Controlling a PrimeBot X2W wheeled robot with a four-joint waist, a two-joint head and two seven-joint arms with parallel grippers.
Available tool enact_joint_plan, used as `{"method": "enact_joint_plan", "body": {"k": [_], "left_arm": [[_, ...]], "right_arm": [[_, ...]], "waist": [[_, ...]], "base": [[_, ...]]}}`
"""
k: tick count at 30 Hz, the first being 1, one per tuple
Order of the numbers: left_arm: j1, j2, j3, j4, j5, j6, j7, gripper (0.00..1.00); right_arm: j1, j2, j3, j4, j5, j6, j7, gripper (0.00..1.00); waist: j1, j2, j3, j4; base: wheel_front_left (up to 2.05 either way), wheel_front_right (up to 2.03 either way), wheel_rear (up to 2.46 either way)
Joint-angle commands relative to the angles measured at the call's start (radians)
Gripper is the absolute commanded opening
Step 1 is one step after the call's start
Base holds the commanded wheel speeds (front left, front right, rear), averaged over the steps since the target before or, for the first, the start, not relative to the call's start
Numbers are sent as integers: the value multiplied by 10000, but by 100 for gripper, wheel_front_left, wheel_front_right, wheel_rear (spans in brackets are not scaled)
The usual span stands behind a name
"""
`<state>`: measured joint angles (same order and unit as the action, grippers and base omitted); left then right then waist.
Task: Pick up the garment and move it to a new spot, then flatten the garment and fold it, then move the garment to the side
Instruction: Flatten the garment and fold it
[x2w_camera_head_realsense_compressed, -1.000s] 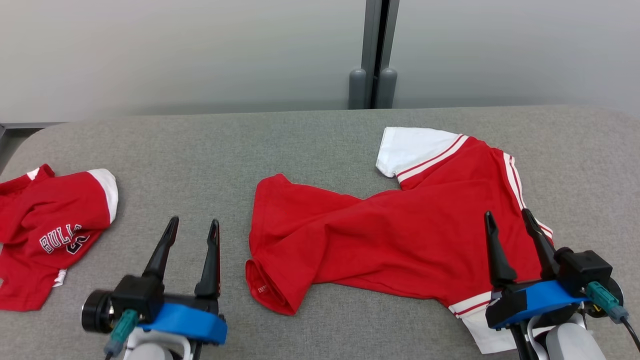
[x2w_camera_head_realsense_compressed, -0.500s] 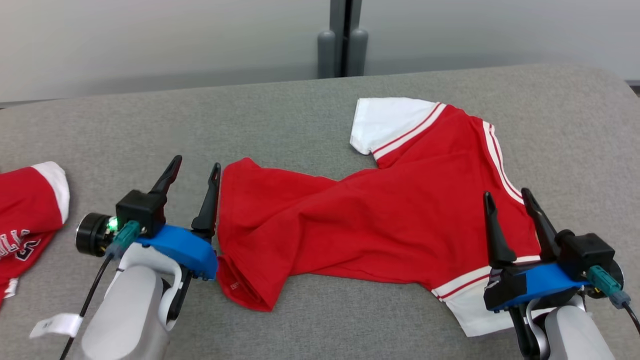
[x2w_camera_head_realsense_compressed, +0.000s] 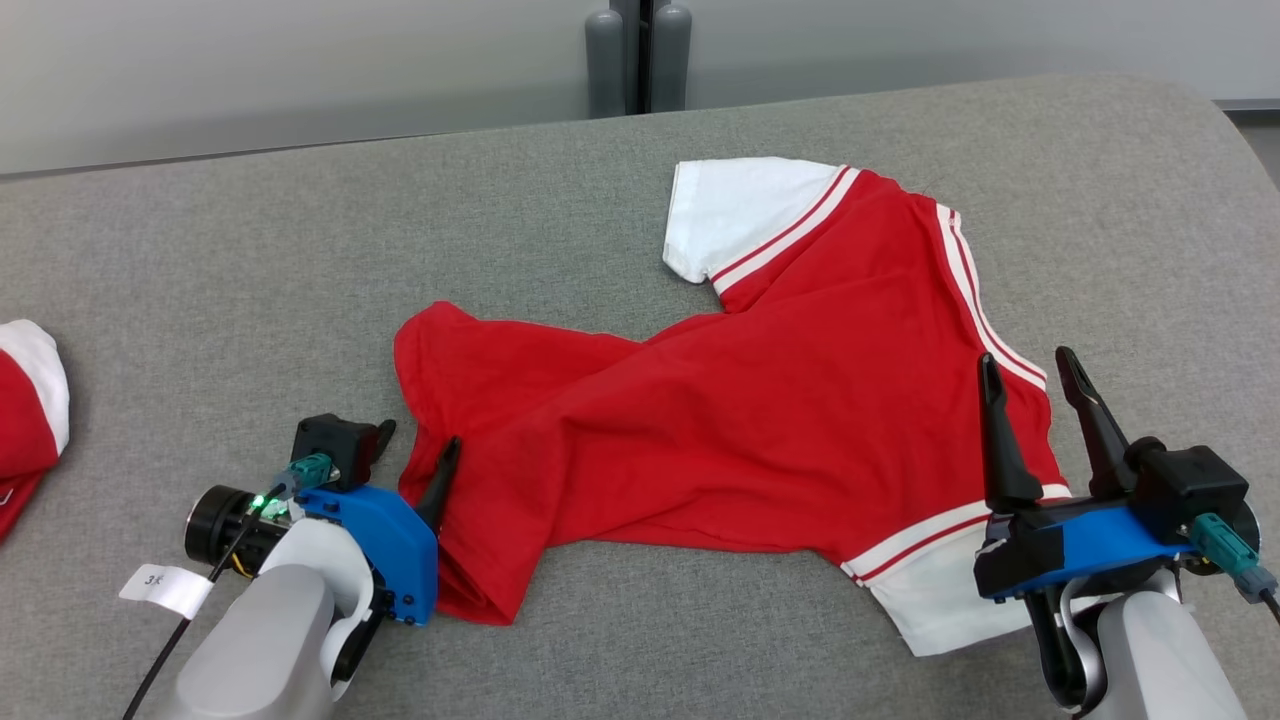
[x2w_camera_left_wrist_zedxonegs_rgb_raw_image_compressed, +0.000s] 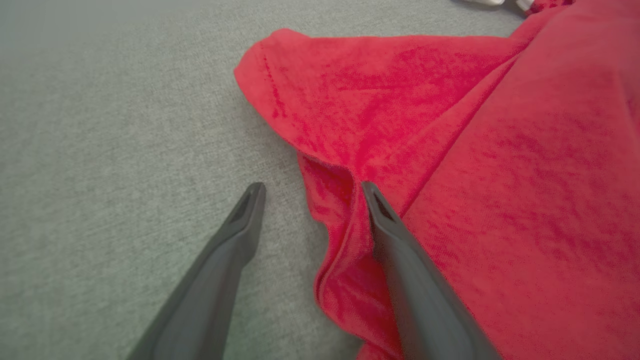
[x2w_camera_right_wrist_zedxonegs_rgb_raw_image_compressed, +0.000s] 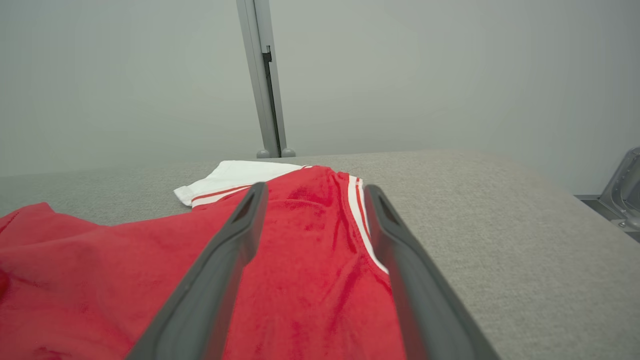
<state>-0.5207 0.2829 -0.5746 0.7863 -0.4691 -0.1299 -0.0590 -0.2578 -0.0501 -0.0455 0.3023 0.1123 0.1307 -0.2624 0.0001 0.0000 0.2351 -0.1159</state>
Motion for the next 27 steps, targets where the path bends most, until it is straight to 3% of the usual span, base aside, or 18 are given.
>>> {"method": "enact_joint_plan", "body": {"k": [1, 8, 9, 11, 19, 27], "left_arm": [[-200, 79, -157, 111, -135, -13, 61, 100], [-312, -18, -1053, 657, -911, -15, 180, 100], [-364, -71, -1194, 647, -1027, -16, 131, 62], [-531, -122, -1446, 600, -1245, -16, -78, 0], [-914, -97, -2036, 540, -1766, -13, -1319, 0], [-1000, 260, -2111, -823, -1601, 124, -1929, 0]], "right_arm": [[-83, -7, -11, -52, 22, 1, -36, 100], [-167, -8, 98, 14, -21, 1, -36, 100], [-175, -8, 108, 18, -32, 1, -36, 100], [-168, -8, 118, 14, -57, 1, -36, 100], [159, -6, -36, 136, -148, 1, -36, 100], [474, -6, -110, 240, -7, 1, -36, 100]], "waist": [[-1, 0, 12, -11], [-1, 0, 0, -90], [-1, 0, -6, -98], [-1, 0, -40, -99], [-1, 0, -521, 153], [-1, 0, -1171, 644]], "base": [[0, 0, 0], [0, 0, 0], [0, 0, 0], [0, 0, 0], [0, 0, 0], [0, 0, 0]]}}
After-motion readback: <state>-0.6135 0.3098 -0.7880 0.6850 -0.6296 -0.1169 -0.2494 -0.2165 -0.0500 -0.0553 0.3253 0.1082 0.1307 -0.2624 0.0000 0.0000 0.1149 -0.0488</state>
